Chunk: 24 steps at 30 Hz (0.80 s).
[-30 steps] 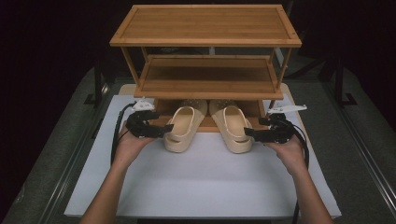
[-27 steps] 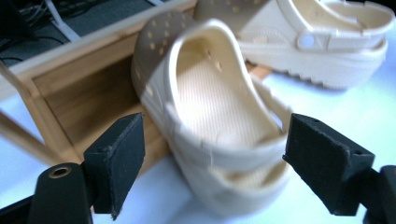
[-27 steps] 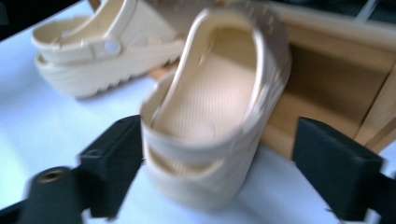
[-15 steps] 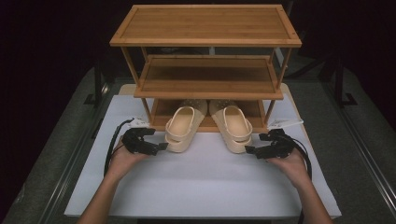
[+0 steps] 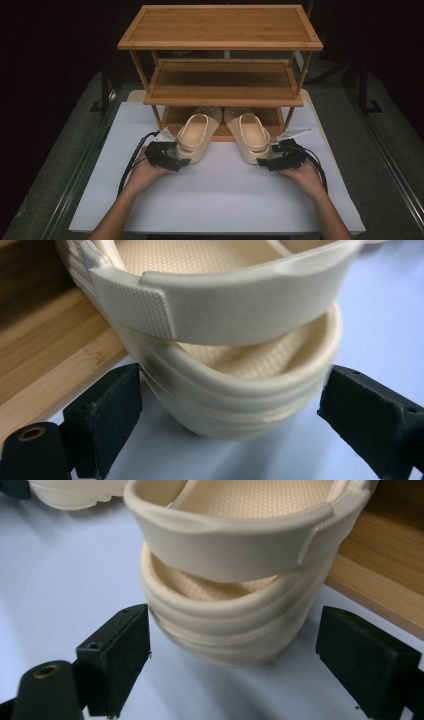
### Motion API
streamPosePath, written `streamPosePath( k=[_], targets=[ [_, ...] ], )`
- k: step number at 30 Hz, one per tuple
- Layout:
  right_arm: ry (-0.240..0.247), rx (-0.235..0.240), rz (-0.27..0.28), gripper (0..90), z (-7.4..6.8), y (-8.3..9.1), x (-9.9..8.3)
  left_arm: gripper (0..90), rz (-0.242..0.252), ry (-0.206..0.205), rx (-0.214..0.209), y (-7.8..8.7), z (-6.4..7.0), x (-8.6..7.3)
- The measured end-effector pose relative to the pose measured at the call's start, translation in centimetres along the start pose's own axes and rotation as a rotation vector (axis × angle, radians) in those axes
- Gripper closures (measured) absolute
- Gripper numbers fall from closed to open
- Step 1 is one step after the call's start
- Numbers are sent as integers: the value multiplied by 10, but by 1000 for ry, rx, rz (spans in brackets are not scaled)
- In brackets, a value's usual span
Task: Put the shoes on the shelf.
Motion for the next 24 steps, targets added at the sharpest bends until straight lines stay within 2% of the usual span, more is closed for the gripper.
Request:
streamPosePath(
  k=[2, 14, 19, 24],
  targets=[
    [-8, 18, 6, 138, 0, -3, 1, 86, 2, 4, 0, -1, 0, 0],
    [17, 19, 13, 137, -5, -14, 10, 81, 11, -1, 22, -13, 8, 10],
    [37, 26, -4, 137, -11, -23, 18, 82, 4, -12, 14, -21, 18, 17],
    [55, 24, 4, 138, -14, -30, 23, 82, 12, -17, 6, -30, 27, 26]
  ],
)
Point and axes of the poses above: each handheld gripper's, and its own axes: y roughly backward along the jaws, x roughly out of its top, z roughly to its right, the point moved 6 cm from there along -y, roughly forward along the jaws, and after that the axes turned 8 degrees about y, right-handed, at the moved point
